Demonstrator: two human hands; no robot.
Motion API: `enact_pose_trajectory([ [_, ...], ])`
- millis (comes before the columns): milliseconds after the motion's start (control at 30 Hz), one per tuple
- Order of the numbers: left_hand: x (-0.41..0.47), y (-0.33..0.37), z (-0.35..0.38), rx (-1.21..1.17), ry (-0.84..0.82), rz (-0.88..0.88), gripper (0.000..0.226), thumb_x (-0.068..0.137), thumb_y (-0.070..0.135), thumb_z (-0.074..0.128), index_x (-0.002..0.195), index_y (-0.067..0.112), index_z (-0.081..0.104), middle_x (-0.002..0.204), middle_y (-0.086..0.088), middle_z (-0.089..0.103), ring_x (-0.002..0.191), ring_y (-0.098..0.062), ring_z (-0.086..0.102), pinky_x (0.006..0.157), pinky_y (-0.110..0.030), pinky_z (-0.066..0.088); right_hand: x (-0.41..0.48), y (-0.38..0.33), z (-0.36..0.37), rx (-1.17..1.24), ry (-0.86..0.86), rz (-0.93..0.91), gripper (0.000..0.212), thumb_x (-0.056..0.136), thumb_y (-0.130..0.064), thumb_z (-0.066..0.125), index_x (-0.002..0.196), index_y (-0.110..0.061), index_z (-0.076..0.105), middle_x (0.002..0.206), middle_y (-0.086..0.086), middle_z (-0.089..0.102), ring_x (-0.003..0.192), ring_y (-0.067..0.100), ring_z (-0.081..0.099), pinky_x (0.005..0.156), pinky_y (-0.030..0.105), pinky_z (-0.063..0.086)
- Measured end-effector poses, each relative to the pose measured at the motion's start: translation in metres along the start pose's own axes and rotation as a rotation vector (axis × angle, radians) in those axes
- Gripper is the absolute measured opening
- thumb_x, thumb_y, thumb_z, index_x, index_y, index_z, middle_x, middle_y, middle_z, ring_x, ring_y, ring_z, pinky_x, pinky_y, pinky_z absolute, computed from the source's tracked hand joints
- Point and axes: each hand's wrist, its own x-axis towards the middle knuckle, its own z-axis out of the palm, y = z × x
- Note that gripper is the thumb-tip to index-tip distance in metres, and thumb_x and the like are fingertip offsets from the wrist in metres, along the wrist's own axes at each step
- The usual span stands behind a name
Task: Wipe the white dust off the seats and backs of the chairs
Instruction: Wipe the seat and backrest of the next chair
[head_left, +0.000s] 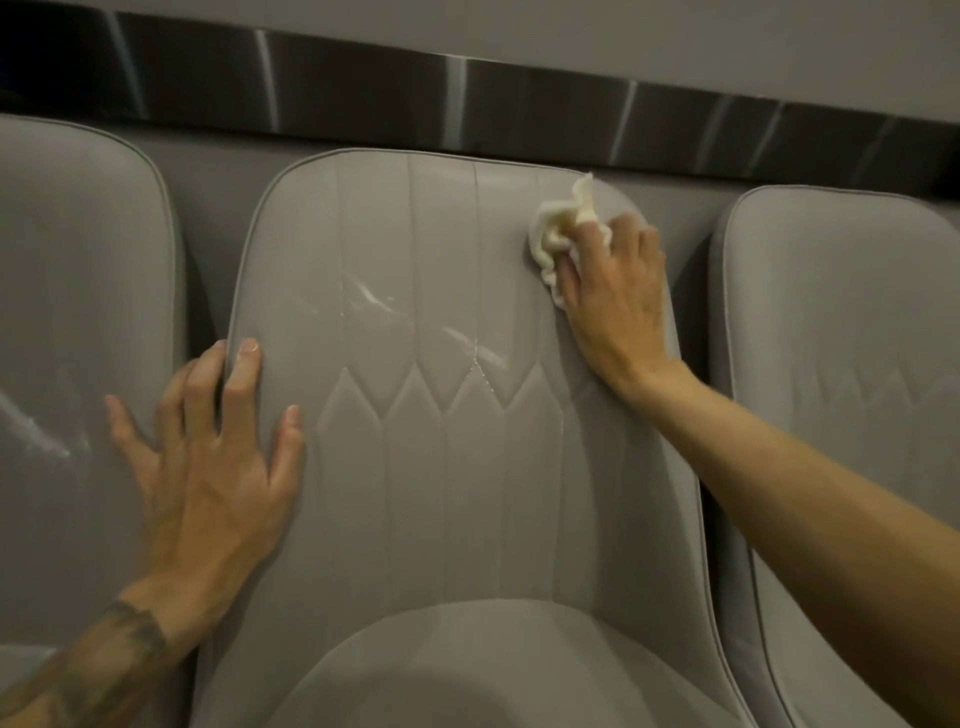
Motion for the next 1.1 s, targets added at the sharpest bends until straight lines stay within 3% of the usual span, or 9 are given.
enact_pose_trajectory([
  [167,0.0,0.011,-0.007,0.012,-0.02,-0.036,0.066,0.099,0.044,0.042,0.16,0.022,0.028,0.158,-0.011,0.032,0.144,-0.037,0.036,0.119,-0.076,0.006,-0.012,0.018,-0.006,-0.019,-0.079,-0.266,0.03,0.101,-0.033,0.05,0.123,-0.013,0.053,0.119,0.016,0.048,0.099,0.033,0.044,0.085,0.037,0.035],
  [233,-0.001,0.015,-0.01,0.021,-0.047,-0.05,0.065,0.099,0.042,0.042,0.16,0.021,0.029,0.159,-0.011,0.032,0.145,-0.037,0.036,0.119,-0.076,0.006,0.028,0.02,-0.001,-0.008,-0.042,-0.12,0.031,0.101,-0.032,0.048,0.125,-0.013,0.053,0.122,0.019,0.047,0.104,0.039,0.046,0.087,0.046,0.04],
  [333,-0.002,0.018,-0.013,0.022,-0.083,-0.071,0.066,0.099,0.04,0.041,0.161,0.021,0.028,0.161,-0.011,0.03,0.147,-0.037,0.036,0.12,-0.076,0.005,0.036,0.013,0.002,0.028,0.001,0.025,0.032,0.103,-0.036,0.044,0.126,-0.015,0.049,0.123,0.018,0.044,0.105,0.036,0.044,0.087,0.042,0.039],
  [467,-0.003,0.02,-0.015,0.049,-0.095,-0.066,0.068,0.099,0.04,0.042,0.163,0.021,0.025,0.165,-0.01,0.028,0.146,-0.036,0.037,0.12,-0.075,0.006,-0.045,0.014,-0.007,0.043,-0.102,-0.257,0.032,0.1,-0.036,0.049,0.124,-0.015,0.053,0.116,0.015,0.045,0.096,0.032,0.042,0.085,0.039,0.034],
  [567,-0.005,0.019,-0.015,0.054,-0.104,-0.065,0.069,0.1,0.041,0.042,0.164,0.021,0.024,0.166,-0.01,0.026,0.146,-0.036,0.037,0.12,-0.075,0.006,-0.034,0.027,-0.011,-0.01,-0.159,-0.409,0.034,0.098,-0.036,0.048,0.125,-0.017,0.055,0.116,0.016,0.044,0.096,0.032,0.04,0.084,0.041,0.033],
  [733,-0.005,0.017,-0.013,0.055,-0.094,-0.05,0.07,0.1,0.042,0.039,0.164,0.022,0.021,0.167,-0.008,0.024,0.145,-0.036,0.038,0.121,-0.075,0.006,0.023,0.02,-0.005,0.014,-0.077,-0.005,0.031,0.103,-0.034,0.048,0.127,-0.015,0.05,0.122,0.02,0.044,0.104,0.039,0.043,0.088,0.049,0.04],
  [867,-0.005,0.017,-0.012,0.046,-0.074,-0.061,0.07,0.1,0.042,0.04,0.164,0.021,0.021,0.168,-0.008,0.024,0.145,-0.035,0.039,0.121,-0.074,0.007,-0.053,0.019,-0.011,0.052,-0.139,-0.291,0.028,0.1,-0.031,0.056,0.124,-0.017,0.056,0.114,0.014,0.045,0.095,0.033,0.042,0.085,0.044,0.036],
  [967,-0.006,0.016,-0.01,0.049,-0.074,-0.056,0.07,0.1,0.043,0.039,0.165,0.022,0.02,0.168,-0.007,0.023,0.146,-0.033,0.037,0.121,-0.074,0.006,-0.039,0.031,-0.014,0.024,-0.173,-0.412,0.029,0.1,-0.035,0.049,0.123,-0.018,0.055,0.115,0.013,0.044,0.095,0.031,0.041,0.083,0.042,0.035],
  [1100,-0.006,0.012,-0.007,0.053,-0.062,-0.048,0.069,0.101,0.044,0.036,0.165,0.024,0.018,0.169,-0.005,0.021,0.148,-0.032,0.037,0.122,-0.072,0.004,0.036,0.024,-0.002,0.019,-0.056,-0.134,0.03,0.102,-0.033,0.048,0.123,-0.012,0.052,0.119,0.021,0.045,0.101,0.038,0.044,0.084,0.045,0.037],
])
